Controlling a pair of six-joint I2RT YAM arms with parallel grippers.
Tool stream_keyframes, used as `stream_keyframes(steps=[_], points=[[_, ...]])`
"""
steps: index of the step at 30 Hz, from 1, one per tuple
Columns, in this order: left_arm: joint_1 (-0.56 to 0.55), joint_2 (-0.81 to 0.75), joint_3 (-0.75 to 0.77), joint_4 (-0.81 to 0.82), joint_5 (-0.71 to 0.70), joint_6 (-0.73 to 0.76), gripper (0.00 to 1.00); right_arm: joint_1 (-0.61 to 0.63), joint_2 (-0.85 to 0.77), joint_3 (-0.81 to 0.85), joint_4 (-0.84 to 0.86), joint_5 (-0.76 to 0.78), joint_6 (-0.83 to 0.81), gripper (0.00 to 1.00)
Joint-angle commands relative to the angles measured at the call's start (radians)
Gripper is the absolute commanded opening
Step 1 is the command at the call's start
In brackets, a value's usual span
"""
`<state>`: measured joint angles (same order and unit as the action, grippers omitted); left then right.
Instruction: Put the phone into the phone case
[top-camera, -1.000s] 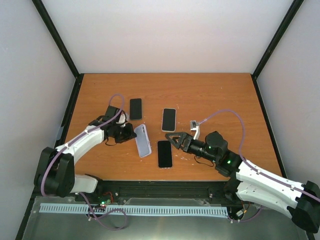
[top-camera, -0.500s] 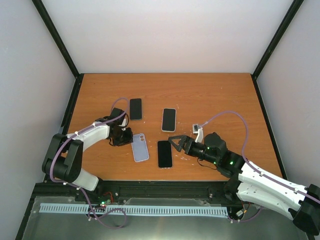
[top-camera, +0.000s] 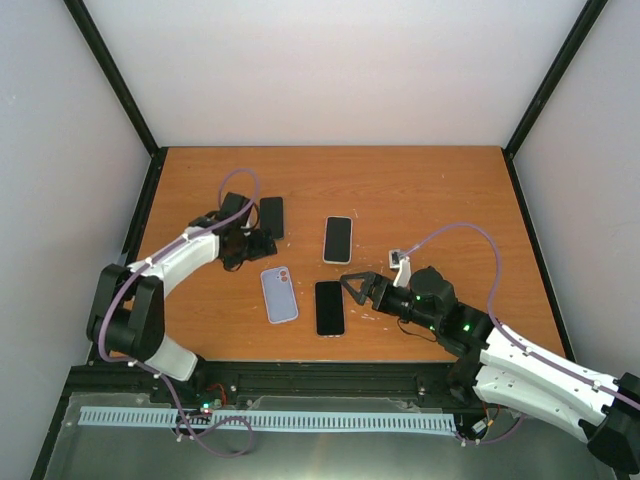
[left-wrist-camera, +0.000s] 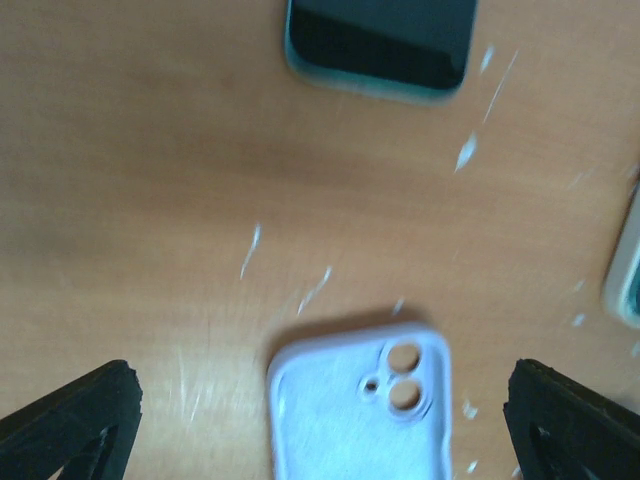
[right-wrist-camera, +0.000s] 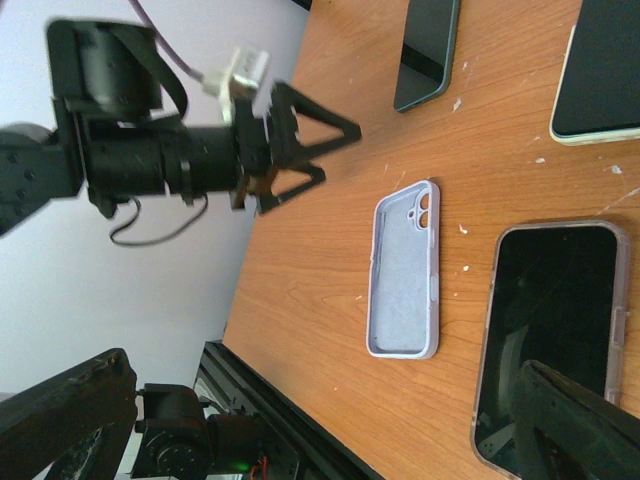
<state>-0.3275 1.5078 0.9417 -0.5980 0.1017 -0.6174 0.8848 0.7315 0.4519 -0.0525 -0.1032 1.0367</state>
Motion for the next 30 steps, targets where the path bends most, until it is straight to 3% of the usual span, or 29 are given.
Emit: stream_keyframes(steps=[1, 14, 30], points=[[0.003, 0.087, 0.149, 0.007, -0.138, 0.015, 1.0, -0.001, -0.021, 0.023, -0.035, 0.029, -0.013, 1.0], [0.039, 0.47, 0.553, 0.02, -0.171, 0.1, 0.99, -0.002, -0.061, 0.053, -0.123, 0.084, -0.038, 1.0], [0.047, 0.672, 0.691, 0.001, -0.217, 0.169, 0.99, -0.003, -0.053, 0.059, -0.125, 0.101, -0.035, 1.0]])
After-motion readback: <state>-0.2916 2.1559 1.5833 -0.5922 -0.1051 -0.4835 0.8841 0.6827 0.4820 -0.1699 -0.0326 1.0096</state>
